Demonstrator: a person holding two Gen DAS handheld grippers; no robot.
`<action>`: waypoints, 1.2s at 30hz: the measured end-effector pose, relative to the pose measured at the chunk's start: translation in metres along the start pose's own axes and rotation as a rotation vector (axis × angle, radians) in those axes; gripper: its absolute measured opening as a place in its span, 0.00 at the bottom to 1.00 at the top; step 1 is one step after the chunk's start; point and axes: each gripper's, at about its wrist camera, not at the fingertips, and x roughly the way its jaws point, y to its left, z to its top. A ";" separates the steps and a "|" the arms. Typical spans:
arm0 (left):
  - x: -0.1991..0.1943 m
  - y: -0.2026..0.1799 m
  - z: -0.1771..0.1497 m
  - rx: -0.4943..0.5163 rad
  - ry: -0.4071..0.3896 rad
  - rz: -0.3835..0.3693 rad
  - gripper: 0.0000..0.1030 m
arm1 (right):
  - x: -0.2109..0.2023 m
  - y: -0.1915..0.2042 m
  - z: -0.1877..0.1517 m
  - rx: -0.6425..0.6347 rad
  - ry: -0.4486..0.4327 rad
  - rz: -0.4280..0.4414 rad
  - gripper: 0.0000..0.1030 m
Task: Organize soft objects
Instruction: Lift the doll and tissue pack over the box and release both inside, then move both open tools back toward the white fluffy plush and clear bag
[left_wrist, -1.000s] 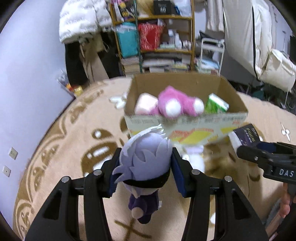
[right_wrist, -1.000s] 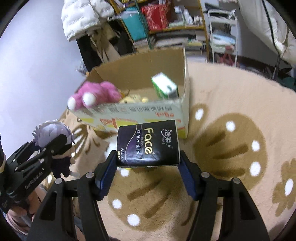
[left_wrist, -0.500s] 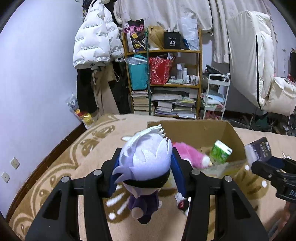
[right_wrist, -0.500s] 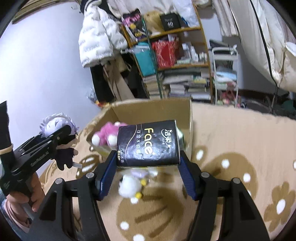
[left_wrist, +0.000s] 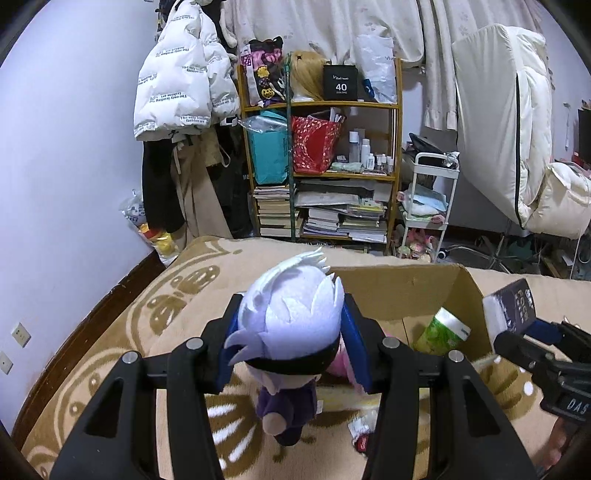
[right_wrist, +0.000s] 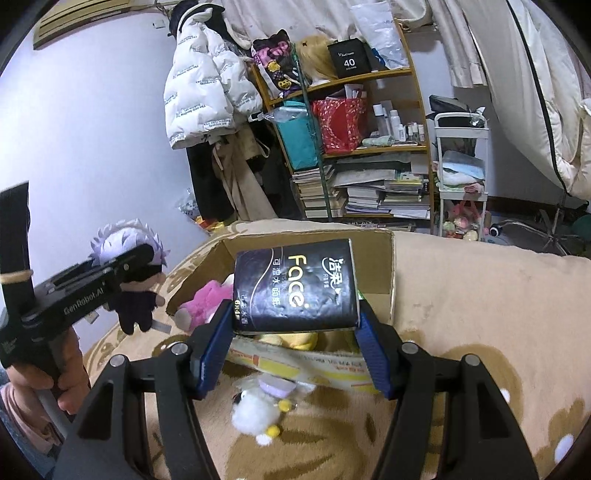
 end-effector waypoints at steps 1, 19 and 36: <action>0.004 0.001 0.002 -0.002 -0.001 0.001 0.48 | 0.002 0.000 0.000 -0.005 -0.001 -0.002 0.66; 0.060 -0.003 0.005 -0.032 0.081 -0.066 0.58 | 0.038 -0.021 0.000 0.051 0.056 -0.017 0.67; 0.045 0.003 -0.009 -0.026 0.124 -0.021 0.91 | 0.041 -0.026 -0.002 0.059 0.083 0.000 0.78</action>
